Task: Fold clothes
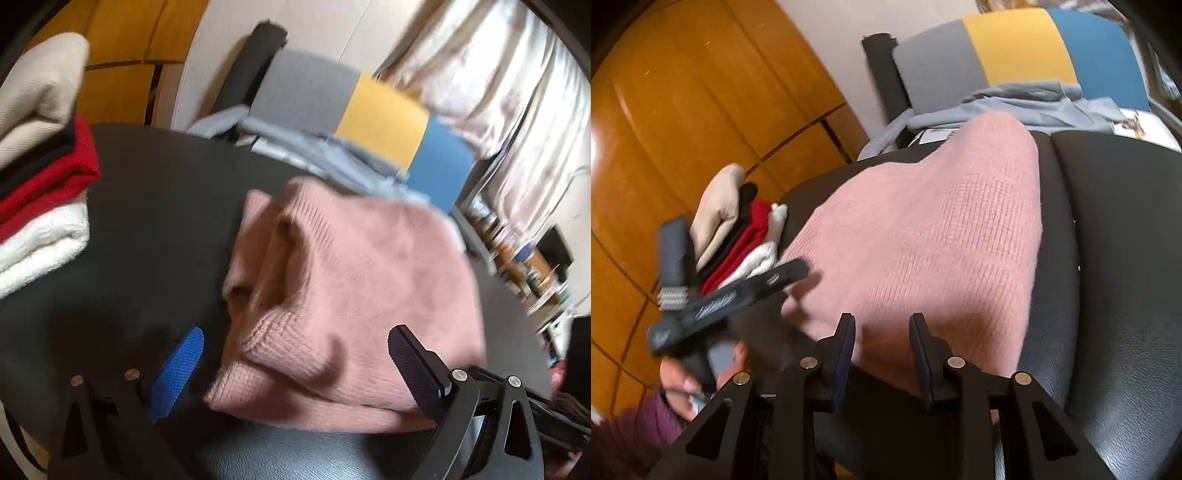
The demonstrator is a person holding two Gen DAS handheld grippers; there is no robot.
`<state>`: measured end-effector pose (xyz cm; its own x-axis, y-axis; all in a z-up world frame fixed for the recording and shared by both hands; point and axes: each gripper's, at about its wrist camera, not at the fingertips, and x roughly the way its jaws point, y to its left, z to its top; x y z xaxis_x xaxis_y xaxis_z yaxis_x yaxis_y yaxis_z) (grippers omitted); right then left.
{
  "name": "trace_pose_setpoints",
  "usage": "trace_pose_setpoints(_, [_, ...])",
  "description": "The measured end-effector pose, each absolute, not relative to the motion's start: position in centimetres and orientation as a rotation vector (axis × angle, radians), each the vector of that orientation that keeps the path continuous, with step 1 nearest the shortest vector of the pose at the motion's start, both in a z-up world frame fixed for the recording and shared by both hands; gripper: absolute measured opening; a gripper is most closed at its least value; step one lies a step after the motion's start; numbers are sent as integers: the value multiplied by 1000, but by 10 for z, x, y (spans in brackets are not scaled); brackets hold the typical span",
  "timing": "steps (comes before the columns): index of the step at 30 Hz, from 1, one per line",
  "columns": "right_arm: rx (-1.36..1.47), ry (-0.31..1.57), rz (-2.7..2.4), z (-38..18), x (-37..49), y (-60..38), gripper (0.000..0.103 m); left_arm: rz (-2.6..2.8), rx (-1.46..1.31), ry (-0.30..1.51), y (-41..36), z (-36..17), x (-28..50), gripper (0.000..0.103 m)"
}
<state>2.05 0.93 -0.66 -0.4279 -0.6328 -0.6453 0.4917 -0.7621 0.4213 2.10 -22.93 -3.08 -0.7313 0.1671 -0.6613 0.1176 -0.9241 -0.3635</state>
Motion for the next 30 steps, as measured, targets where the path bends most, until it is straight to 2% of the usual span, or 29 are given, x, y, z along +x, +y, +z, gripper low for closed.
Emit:
trace_pose_setpoints(2, [1104, -225, -2175, -10, 27, 15, 30, 2835, -1163, -647, -229, -35, 17, 100])
trace_pose_setpoints(3, [1129, -289, -2131, -16, 29, 22, 30, 2834, -1160, -690, -231, -35, 15, 98])
trace_pose_setpoints(6, [1207, -557, -2002, -38, 30, 49, 30, 2805, -1167, -780, -231, -34, 11, 76])
trace_pose_setpoints(7, [1228, -635, -1978, -45, 27, 56, 30, 2789, -1183, -799, -232, -34, 9, 61])
trace_pose_setpoints(8, [1248, -712, -1953, -52, 25, 62, 30, 2774, -1198, -814, -232, -34, 6, 51])
trace_pose_setpoints(11, [1289, -971, -1869, -75, 12, 77, 31, 2766, -1227, -780, -232, -32, 6, 41])
trace_pose_setpoints(13, [1289, -1217, -1729, -93, 6, 87, 32, 2756, -1237, -765, -233, -32, 3, 32])
trace_pose_setpoints(14, [1275, -1338, -1657, -103, 6, 91, 32, 2753, -1239, -766, -234, -32, 0, 31])
trace_pose_setpoints(20, [1243, -1635, -1464, -128, 17, 102, 35, 2698, -1232, -880, -249, -27, 0, 26])
trace_pose_setpoints(26, [1172, -1823, -1464, -137, 19, 100, 37, 2637, -1165, -877, -244, -13, -1, 20])
trace_pose_setpoints(28, [1167, -1850, -1477, -139, 19, 99, 13, 2625, -1137, -883, -242, -7, 1, 20])
trace_pose_setpoints(30, [1144, -1771, -1507, -123, 17, 97, 11, 2630, -1139, -867, -242, -2, 3, 18])
